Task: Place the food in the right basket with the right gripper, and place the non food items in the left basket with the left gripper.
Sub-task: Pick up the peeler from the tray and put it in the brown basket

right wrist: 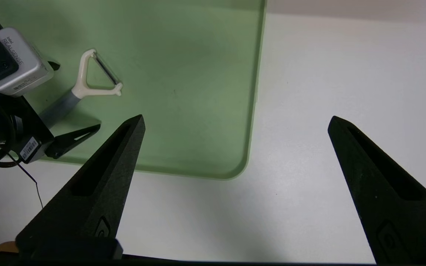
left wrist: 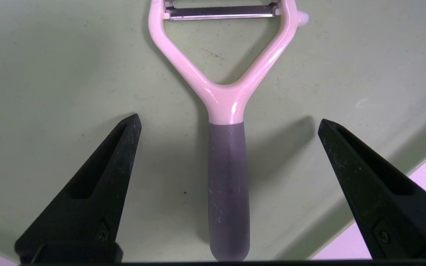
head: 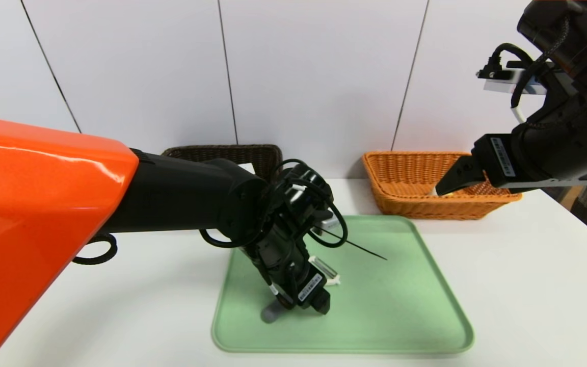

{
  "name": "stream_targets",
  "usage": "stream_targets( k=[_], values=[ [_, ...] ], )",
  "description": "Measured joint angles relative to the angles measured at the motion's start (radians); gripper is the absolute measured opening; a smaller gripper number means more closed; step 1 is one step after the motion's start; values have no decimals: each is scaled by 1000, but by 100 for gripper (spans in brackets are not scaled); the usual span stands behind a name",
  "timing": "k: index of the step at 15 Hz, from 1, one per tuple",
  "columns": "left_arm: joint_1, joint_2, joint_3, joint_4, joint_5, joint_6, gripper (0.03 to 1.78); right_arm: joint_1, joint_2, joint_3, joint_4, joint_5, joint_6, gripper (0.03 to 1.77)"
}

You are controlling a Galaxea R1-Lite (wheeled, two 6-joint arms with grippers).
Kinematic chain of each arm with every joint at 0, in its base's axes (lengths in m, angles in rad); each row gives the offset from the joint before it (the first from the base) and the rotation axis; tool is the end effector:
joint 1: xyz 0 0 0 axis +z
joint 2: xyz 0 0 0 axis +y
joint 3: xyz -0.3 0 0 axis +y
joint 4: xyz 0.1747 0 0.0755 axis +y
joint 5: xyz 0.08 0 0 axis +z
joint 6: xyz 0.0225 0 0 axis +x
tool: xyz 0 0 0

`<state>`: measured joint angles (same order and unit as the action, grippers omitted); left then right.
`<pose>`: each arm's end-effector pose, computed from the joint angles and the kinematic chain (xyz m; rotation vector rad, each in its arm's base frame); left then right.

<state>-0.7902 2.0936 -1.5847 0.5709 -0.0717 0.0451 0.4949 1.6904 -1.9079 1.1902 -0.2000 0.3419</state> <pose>0.2715 -0.2764 0.1504 0.4292 1.0241 -0.7990 0.2200 0.1136 0.3249 -0.0168 0.9456 0.1106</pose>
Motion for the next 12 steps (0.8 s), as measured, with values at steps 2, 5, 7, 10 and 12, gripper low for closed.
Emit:
stream_targets(
  k=[2,5,7,10,12],
  values=[
    [0,0,-1,0,0,-1,169,0,0,0,0,0,0,171],
    [0,0,0,1,0,-3,169,0,0,0,0,0,0,171],
    [0,0,0,1,0,-3,169,0,0,0,0,0,0,171],
    [0,0,3,0,0,-2,160,0,0,0,0,0,0,171],
    [0,0,2,1,0,-7,126,0,0,-1,-1,0,0,171]
  ],
)
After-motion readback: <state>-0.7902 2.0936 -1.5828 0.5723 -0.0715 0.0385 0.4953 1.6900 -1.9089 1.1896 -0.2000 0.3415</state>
